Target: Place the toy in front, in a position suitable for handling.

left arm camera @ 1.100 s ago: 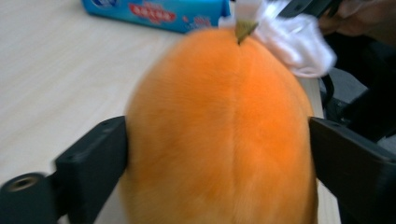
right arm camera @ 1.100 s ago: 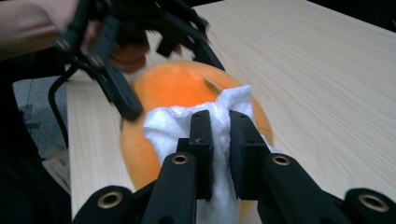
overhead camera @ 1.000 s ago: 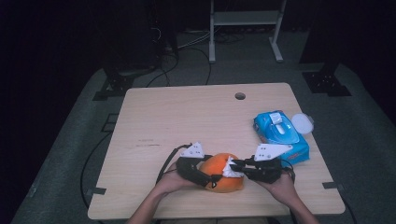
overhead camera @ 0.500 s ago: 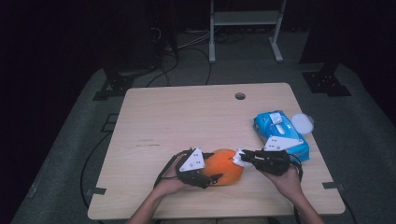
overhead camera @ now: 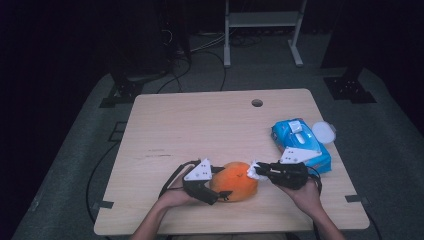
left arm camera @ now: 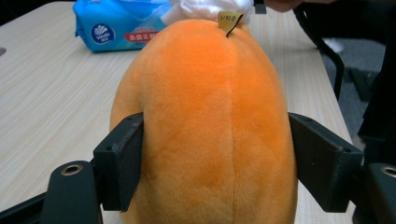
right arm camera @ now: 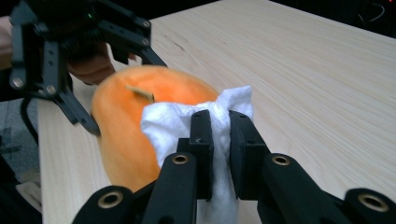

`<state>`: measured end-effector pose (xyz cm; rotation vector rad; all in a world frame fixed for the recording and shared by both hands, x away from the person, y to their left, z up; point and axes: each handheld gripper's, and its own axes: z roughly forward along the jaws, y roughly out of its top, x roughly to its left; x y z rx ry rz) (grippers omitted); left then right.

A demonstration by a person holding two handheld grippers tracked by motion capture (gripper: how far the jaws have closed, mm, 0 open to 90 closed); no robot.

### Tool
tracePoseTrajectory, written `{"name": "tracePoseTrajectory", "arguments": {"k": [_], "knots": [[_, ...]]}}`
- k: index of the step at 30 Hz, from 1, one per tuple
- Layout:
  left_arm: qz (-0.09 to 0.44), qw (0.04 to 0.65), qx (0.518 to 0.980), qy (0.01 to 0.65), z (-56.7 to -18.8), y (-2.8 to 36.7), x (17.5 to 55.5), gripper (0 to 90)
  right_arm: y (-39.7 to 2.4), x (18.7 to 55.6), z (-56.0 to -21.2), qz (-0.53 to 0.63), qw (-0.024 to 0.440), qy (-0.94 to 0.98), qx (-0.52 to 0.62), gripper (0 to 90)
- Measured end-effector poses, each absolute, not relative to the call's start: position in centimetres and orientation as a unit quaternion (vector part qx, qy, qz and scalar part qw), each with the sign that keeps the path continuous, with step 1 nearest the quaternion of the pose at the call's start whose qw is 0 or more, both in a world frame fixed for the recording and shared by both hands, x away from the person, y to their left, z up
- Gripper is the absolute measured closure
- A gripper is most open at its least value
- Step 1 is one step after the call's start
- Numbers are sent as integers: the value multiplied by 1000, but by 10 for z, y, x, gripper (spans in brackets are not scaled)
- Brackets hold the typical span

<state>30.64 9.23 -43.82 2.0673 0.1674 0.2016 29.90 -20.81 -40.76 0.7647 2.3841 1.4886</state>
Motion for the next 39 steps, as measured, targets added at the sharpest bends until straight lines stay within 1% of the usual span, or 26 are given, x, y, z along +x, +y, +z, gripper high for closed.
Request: {"name": "tracePoseTrajectory", "arguments": {"k": [2, 4, 5, 8, 9, 10, 11, 13, 14, 15, 17, 19, 21, 23, 25, 27, 31, 34, 35, 36, 37, 39], "knots": [[91, 500, 859, 59, -437, 88, 304, 243, -202, 296, -404, 516, 111, 812, 250, 796], [100, 492, 863, 57, -437, 87, 304, 204, -194, 294, -402, 516, 116, 815, 237, 796], [96, 495, 861, 65, -438, 88, 305, 181, -192, 294, -402, 514, 117, 816, 235, 796], [63, 505, 854, 111, -436, 96, 314, 107, -195, 298, -404, 516, 103, 816, 238, 796], [63, 505, 854, 111, -436, 96, 314, 88, -195, 298, -404, 516, 103, 816, 238, 796], [39, 498, 855, 143, -436, 100, 320, 90, -202, 301, -406, 513, 99, 816, 247, 796], [30, 501, 853, 146, -437, 101, 321, 122, -205, 301, -407, 514, 97, 815, 251, 796], [40, 501, 854, 138, -436, 99, 319, 210, -211, 302, -408, 514, 90, 812, 260, 796], [40, 501, 854, 138, -436, 99, 319, 236, -211, 301, -408, 516, 89, 811, 262, 797], [57, 493, 859, 124, -434, 96, 317, 263, -209, 300, -407, 520, 87, 809, 261, 796], [69, 488, 864, 104, -434, 94, 314, 294, -204, 298, -404, 529, 82, 806, 252, 797], [76, 486, 865, 99, -433, 93, 312, 306, -197, 296, -401, 532, 80, 808, 239, 797], [81, 481, 868, 93, -431, 95, 312, 324, -196, 296, -401, 528, 88, 811, 237, 797], [80, 482, 867, 93, -431, 98, 313, 330, -197, 297, -401, 528, 87, 810, 239, 796], [73, 488, 865, 98, -434, 102, 316, 330, -210, 301, -408, 515, 96, 812, 257, 797], [73, 487, 865, 92, -434, 103, 316, 330, -217, 302, -410, 510, 96, 813, 263, 797], [78, 484, 866, 95, -435, 101, 316, 329, -219, 298, -410, 511, 96, 813, 264, 797], [93, 477, 868, 97, -436, 96, 314, 329, -209, 295, -404, 525, 88, 810, 246, 796], [98, 473, 870, 98, -436, 96, 313, 328, -203, 293, -403, 522, 97, 814, 238, 796], [94, 473, 870, 99, -436, 97, 313, 325, -199, 291, -402, 514, 110, 820, 228, 796], [94, 473, 870, 99, -436, 97, 313, 325, -200, 292, -403, 516, 105, 819, 229, 796], [75, 489, 863, 105, -436, 102, 316, 324, -206, 296, -405, 516, 100, 816, 240, 796]]}}
